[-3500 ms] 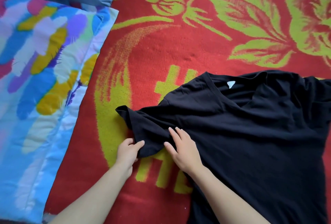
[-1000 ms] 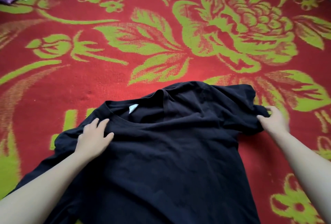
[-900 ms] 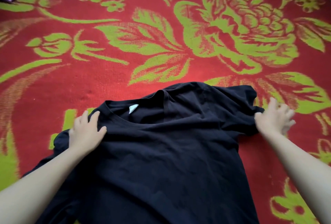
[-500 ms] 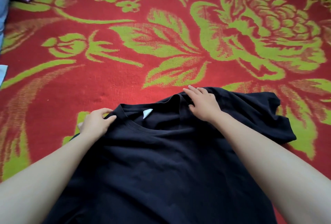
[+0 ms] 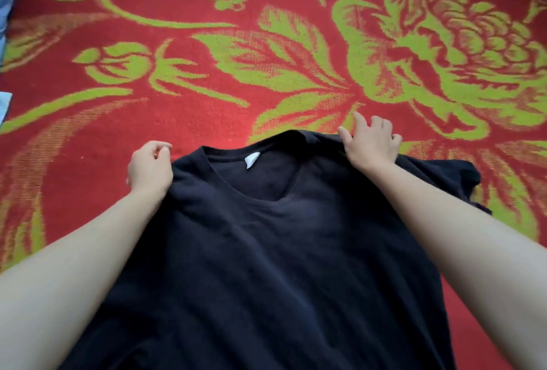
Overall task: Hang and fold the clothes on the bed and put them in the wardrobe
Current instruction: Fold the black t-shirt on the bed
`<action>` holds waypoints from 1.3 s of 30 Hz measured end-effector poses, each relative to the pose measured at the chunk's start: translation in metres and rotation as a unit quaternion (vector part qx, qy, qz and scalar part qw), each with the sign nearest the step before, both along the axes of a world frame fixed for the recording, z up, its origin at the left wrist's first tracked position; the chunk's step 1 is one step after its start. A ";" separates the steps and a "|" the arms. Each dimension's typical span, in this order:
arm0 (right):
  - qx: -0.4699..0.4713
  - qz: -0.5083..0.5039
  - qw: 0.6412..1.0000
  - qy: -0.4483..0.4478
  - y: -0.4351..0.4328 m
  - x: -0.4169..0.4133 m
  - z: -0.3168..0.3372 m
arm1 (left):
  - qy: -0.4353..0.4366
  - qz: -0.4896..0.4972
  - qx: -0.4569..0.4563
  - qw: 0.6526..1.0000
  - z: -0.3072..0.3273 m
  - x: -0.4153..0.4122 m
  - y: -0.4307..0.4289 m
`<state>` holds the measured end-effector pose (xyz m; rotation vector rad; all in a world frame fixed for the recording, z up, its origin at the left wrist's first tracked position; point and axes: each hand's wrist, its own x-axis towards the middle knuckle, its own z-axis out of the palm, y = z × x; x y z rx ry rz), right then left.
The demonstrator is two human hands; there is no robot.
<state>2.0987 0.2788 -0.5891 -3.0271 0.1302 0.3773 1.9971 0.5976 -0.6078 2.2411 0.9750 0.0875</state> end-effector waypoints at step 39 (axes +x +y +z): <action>0.090 0.469 0.879 -0.015 -0.086 -0.180 0.033 | 0.184 -0.279 0.188 0.924 0.014 -0.115 -0.065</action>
